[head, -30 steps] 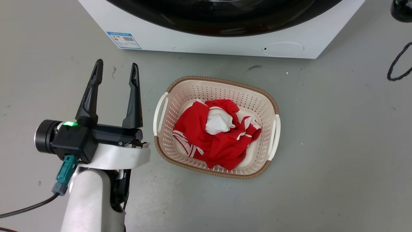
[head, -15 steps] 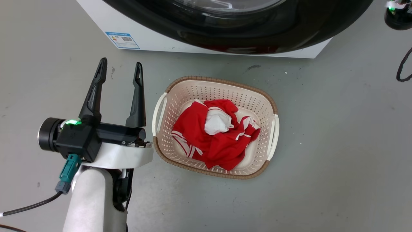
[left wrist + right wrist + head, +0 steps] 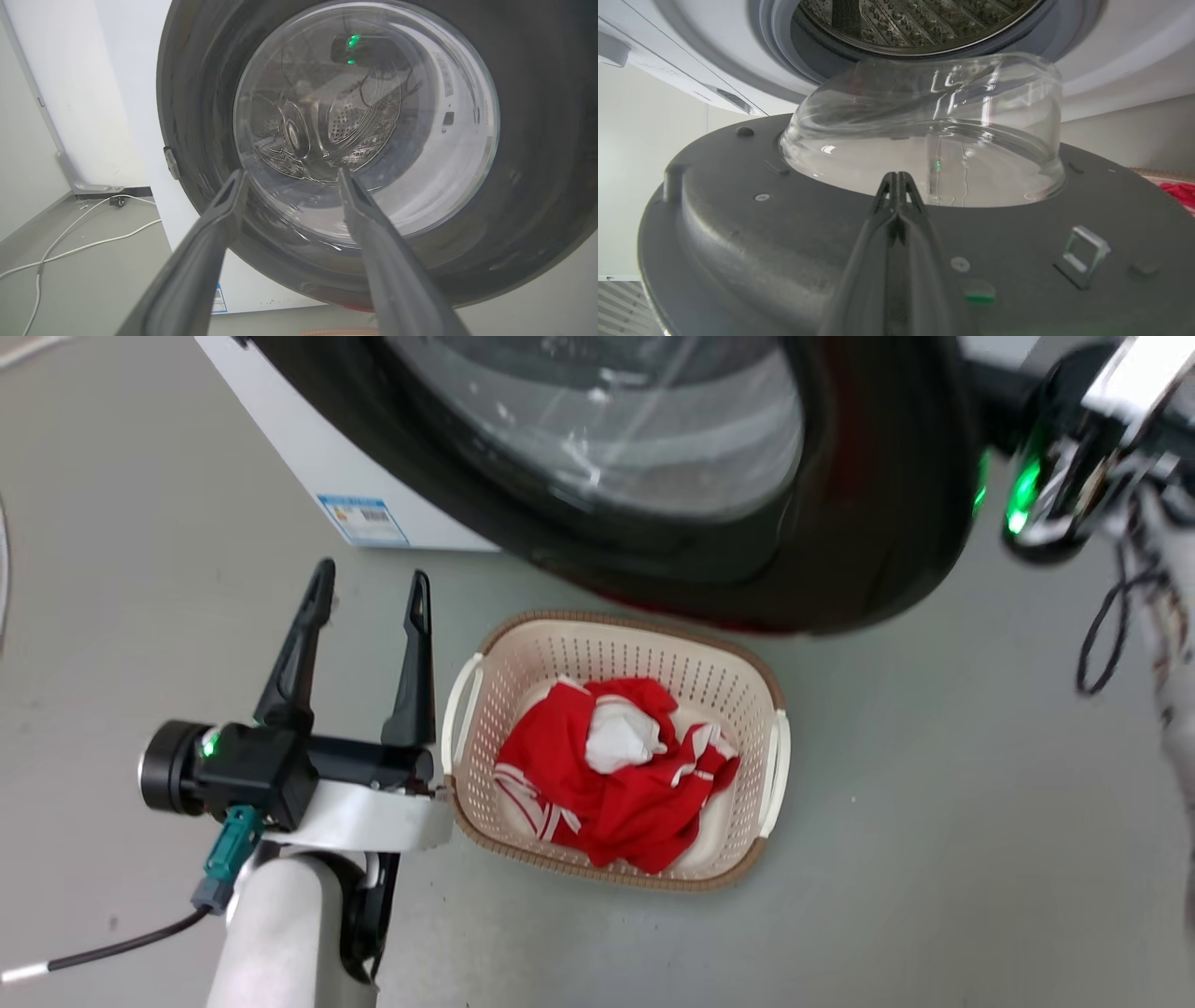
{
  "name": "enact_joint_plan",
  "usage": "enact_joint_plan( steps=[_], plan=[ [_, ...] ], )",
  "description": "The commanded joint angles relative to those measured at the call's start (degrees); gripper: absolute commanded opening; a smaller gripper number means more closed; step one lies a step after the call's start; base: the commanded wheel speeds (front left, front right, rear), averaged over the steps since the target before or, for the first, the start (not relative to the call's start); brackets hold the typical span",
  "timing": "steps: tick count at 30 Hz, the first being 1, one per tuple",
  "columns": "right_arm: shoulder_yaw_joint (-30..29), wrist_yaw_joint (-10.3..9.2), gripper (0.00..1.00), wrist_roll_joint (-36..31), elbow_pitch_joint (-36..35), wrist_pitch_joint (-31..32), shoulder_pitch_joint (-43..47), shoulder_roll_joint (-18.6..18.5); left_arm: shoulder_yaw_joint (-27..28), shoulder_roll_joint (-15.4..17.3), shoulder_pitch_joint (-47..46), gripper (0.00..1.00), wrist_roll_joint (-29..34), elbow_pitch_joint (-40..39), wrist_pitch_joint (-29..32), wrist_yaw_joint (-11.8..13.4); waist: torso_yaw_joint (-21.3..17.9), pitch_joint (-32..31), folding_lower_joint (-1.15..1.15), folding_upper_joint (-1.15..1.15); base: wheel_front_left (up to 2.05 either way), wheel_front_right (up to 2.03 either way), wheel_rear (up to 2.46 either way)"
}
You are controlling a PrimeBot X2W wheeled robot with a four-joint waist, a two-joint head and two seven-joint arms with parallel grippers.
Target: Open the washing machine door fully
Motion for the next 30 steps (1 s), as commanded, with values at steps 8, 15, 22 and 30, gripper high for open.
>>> enact_joint_plan(
  steps=[8, 15, 22, 30],
  plan=[
    [2.8, 0.0, 0.0, 1.5, -10.3, 5.2, 15.4, 3.7, 0.1, 0.0, 5.8, 1.0, 1.2, 1.6, -0.1, 0.0, -0.2, -8.4, 0.0, 0.0, 0.0, 0.0, 0.0],
    [5.6, 0.0, 0.0, 2.2, -18.4, 7.7, 24.7, 6.4, 0.1, 0.0, 8.9, 1.0, 1.5, 2.1, -0.1, 0.5, 0.1, -11.8, 0.0, 0.0, 0.0, 0.0, 0.0],
    [8.7, 0.0, 0.0, 3.9, -24.7, 6.1, 31.1, 9.8, 0.0, 0.0, 10.4, 1.0, 1.1, 2.1, -0.1, 0.9, 0.6, -13.4, 0.0, 0.0, 0.0, 0.0, 0.0],
    [10.2, 0.0, 0.0, 6.1, -29.3, 1.5, 35.6, 10.9, -0.2, 0.0, 10.8, 1.0, 1.0, 1.9, -0.1, 1.0, 0.3, -13.7, 0.0, 0.0, 0.0, 0.0, 0.0]
  ],
)
